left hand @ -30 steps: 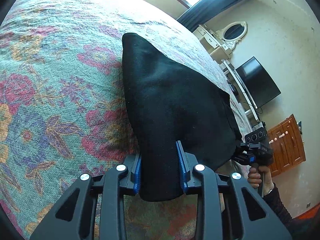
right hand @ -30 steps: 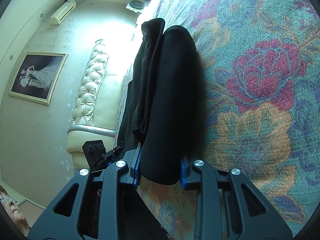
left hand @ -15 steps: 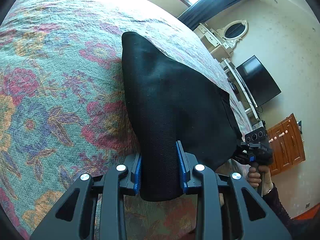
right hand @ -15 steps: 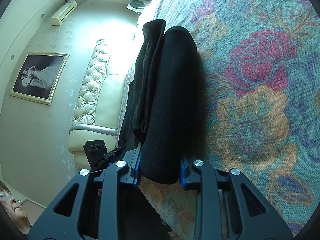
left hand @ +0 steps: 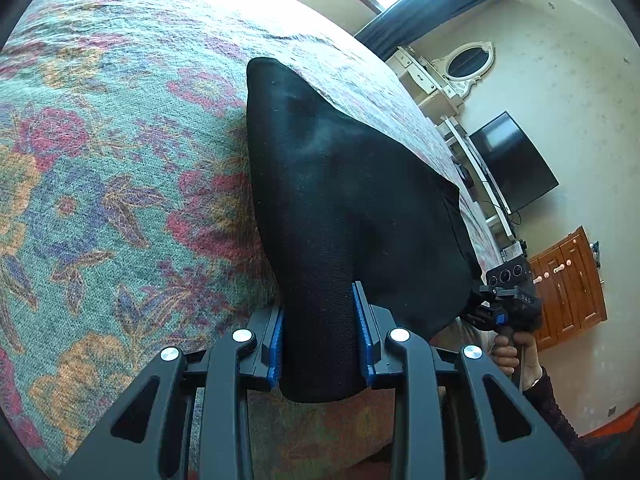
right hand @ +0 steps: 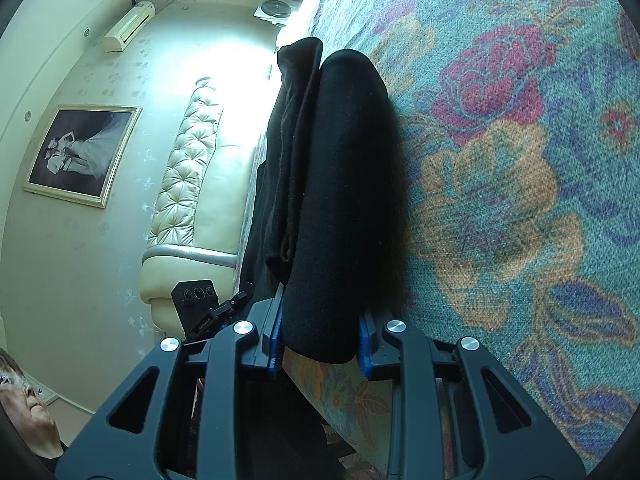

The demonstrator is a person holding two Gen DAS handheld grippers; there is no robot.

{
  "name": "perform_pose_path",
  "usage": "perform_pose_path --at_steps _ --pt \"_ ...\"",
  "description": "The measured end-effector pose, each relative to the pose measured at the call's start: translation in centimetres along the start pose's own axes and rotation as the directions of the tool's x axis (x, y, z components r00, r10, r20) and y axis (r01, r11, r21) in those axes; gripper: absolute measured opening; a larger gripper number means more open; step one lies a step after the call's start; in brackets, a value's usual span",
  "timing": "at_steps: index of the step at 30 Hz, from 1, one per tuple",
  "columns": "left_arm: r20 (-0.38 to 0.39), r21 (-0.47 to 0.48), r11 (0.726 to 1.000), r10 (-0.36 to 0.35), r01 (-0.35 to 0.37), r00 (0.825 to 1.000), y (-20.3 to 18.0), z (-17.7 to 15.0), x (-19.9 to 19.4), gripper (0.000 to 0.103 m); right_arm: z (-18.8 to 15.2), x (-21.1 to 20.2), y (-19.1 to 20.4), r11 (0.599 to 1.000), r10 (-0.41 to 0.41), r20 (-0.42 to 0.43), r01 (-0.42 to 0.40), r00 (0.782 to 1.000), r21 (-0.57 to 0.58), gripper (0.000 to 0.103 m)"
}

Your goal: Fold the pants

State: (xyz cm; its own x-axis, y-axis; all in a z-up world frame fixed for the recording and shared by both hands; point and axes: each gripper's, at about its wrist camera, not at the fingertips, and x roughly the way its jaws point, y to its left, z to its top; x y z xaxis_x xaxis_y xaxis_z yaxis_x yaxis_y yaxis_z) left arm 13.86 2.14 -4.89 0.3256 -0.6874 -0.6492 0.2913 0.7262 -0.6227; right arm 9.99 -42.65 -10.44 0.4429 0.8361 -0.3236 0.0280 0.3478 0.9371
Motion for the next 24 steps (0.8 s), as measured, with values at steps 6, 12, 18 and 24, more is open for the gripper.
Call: perform_pose_path --at_steps 6,12,18,24 --pt "0.001 -0.01 1.0 -0.011 0.011 1.0 0.5 0.3 0.1 0.03 0.3 0.1 -0.7 1.0 0.016 0.001 -0.016 1.0 0.008 0.027" --pt "-0.008 -0.03 0.999 -0.027 0.026 1.0 1.5 0.4 0.3 0.037 0.4 -0.1 -1.2 1.0 0.022 0.002 -0.022 1.0 0.008 0.027" --pt "0.012 -0.058 0.998 -0.032 0.032 0.999 1.9 0.1 0.3 0.051 0.4 -0.5 -1.6 0.999 0.034 0.008 -0.034 0.999 0.018 0.03" --pt "0.024 -0.06 0.997 -0.055 0.056 0.998 1.7 -0.1 0.2 0.065 0.7 -1.1 -2.2 0.996 0.08 0.009 -0.08 0.997 0.035 0.037"
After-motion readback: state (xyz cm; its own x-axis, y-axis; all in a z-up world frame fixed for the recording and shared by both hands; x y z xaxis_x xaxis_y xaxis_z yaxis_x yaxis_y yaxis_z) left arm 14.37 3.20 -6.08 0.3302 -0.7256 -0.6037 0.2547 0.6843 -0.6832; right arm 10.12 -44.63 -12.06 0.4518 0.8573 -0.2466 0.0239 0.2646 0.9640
